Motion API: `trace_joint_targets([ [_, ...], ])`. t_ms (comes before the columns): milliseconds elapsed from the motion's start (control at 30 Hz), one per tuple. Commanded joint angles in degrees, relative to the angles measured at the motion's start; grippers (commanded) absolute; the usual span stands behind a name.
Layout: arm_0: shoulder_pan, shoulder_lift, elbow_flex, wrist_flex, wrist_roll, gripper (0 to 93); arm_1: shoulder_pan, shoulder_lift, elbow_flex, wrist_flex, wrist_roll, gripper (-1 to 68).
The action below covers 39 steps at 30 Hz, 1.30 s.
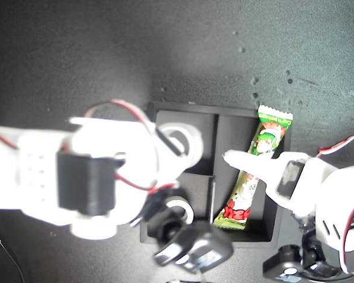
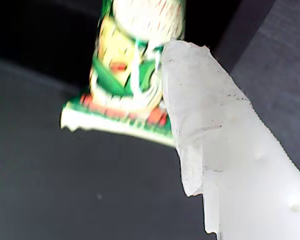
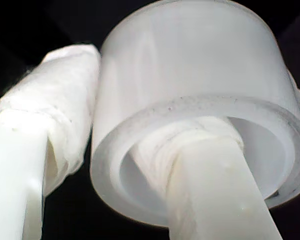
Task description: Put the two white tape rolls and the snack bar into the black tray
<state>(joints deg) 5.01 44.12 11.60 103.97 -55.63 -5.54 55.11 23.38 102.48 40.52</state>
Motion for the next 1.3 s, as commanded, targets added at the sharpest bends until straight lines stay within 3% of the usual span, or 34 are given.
trace_joint_targets([
  [0, -0.7, -3.87, -4.04, 0.97, -0.53, 0.1, 6.5, 7.29, -0.79, 0.7, 9.49, 6.7],
  [67, -0.7, -5.36, -3.25, 0.97, -1.41, 0.1, 9.76, 9.84, -1.85, 0.7, 14.68, 0.2],
  [200, -1.49, -8.61, -3.34, 0.97, -1.76, 0.1, 11.87, 15.64, -5.63, 0.7, 22.94, -0.4],
  [600, -3.34, -11.6, -11.25, 1.05, 0.53, 9.4, 0.88, 44.03, 20.57, 0.7, 52.29, -0.5],
  [833, -4.31, 10.11, -6.06, 1.05, 2.2, 8.6, 3.87, 73.12, 56.34, -5.01, 58.62, -0.6],
  [1033, -5.1, 37.0, 14.85, 1.05, 0.18, 5.5, 6.06, 103.18, 92.81, -12.13, 60.03, -0.6],
  [1200, -6.24, 62.31, 40.17, 0.62, -3.52, 0.2, 11.34, 133.51, 121.64, -17.67, 49.92, -0.6],
  [1267, -6.42, 72.95, 52.82, -1.41, -4.83, 0.1, 12.48, 136.67, 127.44, -17.4, 45.62, -0.6],
])
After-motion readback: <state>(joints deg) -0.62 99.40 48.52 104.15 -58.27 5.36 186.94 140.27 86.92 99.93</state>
